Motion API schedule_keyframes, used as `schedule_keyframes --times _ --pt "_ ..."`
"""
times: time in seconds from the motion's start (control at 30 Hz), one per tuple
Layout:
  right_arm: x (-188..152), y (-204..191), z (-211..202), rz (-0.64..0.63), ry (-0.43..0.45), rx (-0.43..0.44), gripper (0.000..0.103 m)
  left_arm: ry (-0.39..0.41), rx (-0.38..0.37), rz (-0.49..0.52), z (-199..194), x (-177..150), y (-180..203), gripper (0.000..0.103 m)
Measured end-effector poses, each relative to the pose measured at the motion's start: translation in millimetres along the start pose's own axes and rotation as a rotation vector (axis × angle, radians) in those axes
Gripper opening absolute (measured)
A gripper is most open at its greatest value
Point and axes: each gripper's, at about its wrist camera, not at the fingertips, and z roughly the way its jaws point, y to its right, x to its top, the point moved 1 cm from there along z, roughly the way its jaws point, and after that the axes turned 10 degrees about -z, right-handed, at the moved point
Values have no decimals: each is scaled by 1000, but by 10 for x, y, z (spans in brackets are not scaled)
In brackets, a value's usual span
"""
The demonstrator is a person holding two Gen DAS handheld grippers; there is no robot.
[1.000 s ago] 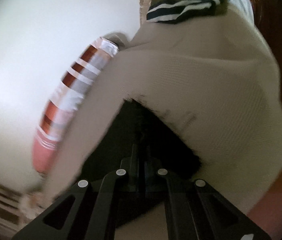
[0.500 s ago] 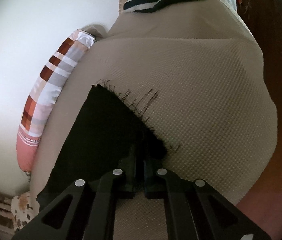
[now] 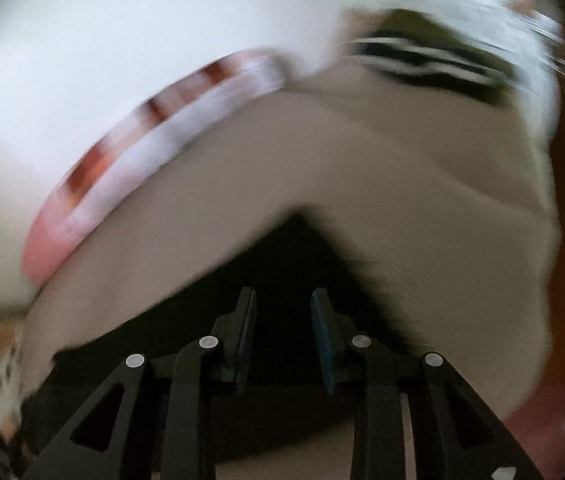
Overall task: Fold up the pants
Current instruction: 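Fold the held hems toward the waistband with the right tool, then lower the folded hems onto the waistband and open the right tool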
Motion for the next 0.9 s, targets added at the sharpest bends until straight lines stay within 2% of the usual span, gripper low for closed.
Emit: schedule_keyframes --times 0.13,0.23,0.33,0.43,0.5,0.6,0.73,0.77,0.8,0.9 --pt "152 -1136 480 -219 -107 239 28 52 130 -75 -24 56 -384 66" --pt "137 -1987 830 -371 -203 416 28 62 194 -112 -29 58 -637 66" --pt "60 -2775 1113 -519 -291 557 28 65 221 -136 -54 63 -849 66" --pt "-65 -3432 1394 -651 -383 662 29 62 253 -144 -55 66 -1036 66" --pt "-168 -3725 1556 -713 -451 700 30 64 233 -137 -65 76 -1084 66" --pt "-316 -4059 1775 -805 -502 717 33 70 245 -105 -77 84 -1072 66" --pt "-459 -4307 1939 -878 -547 731 32 68 224 -109 -75 97 -1137 66" --pt "-479 -4339 1944 -898 -545 730 29 67 219 -112 -76 109 -1153 66" --pt "-448 -4358 1959 -912 -528 722 8 65 207 -117 -84 114 -1172 66" --pt "-336 -4365 1978 -905 -467 672 6 63 180 -121 -100 125 -1208 65"
